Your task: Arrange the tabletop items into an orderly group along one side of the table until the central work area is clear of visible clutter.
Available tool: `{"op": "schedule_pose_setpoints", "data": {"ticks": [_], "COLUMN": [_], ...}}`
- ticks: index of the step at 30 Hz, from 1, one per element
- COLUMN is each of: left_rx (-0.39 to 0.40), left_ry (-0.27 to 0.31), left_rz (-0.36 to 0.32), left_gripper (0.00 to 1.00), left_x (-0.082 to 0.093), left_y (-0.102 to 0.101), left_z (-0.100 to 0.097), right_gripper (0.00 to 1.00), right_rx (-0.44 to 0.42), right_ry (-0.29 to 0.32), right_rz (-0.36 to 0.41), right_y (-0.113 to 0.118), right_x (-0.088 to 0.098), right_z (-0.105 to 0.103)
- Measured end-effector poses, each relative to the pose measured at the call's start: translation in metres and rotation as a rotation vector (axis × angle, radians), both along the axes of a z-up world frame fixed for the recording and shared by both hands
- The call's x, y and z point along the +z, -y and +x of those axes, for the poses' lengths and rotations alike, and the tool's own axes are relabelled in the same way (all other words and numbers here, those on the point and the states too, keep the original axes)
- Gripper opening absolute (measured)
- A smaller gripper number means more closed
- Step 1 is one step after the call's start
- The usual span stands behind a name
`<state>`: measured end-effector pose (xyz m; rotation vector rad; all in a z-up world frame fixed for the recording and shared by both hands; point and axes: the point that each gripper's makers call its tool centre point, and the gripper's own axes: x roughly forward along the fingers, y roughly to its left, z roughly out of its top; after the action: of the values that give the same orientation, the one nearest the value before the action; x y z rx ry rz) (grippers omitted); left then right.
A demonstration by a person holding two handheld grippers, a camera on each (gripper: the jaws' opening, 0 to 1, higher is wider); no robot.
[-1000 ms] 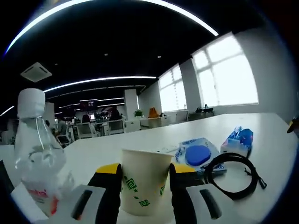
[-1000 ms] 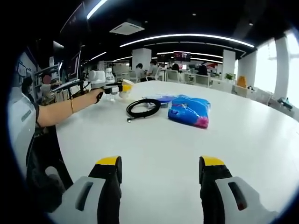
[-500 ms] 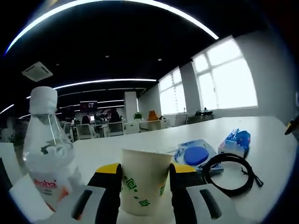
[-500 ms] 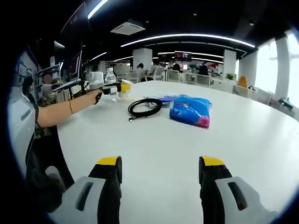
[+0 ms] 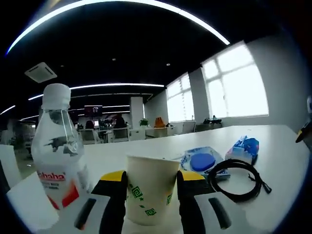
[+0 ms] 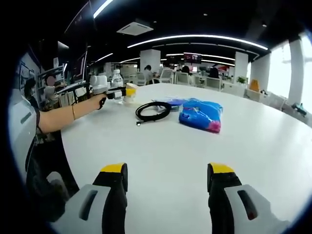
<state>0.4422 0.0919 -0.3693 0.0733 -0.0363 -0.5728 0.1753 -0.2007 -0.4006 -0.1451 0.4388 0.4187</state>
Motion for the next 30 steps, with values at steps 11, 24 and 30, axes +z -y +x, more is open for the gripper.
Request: {"op": "schedule_pose_setpoints", "data": {"ticks": [11,24,30], "left_rx": [0.009,0.024,0.017], "left_ry": [0.004,-0.031,-0.042], "left_rz": [-0.027,0.022,0.041], "left_gripper": [0.41,0.39,0.39], "left_x": [-0.004,-0.021,-0.021], "left_y": [-0.003,-0.011,-0.011], "left_z": [-0.006,-0.01,-0.01], "right_gripper": [0.62,0.62,0.62], "right_rx": [0.013,0.021,0.011], "right_ry": [-0.002,0.0,-0.001], "right_rz": [0.002,0.004,0.002], "right_y": [-0.004,-0.007,-0.004], "right_x": [0.0,0.0,0.0], "right_z": [-0.001,-0.004,-0.005]}}
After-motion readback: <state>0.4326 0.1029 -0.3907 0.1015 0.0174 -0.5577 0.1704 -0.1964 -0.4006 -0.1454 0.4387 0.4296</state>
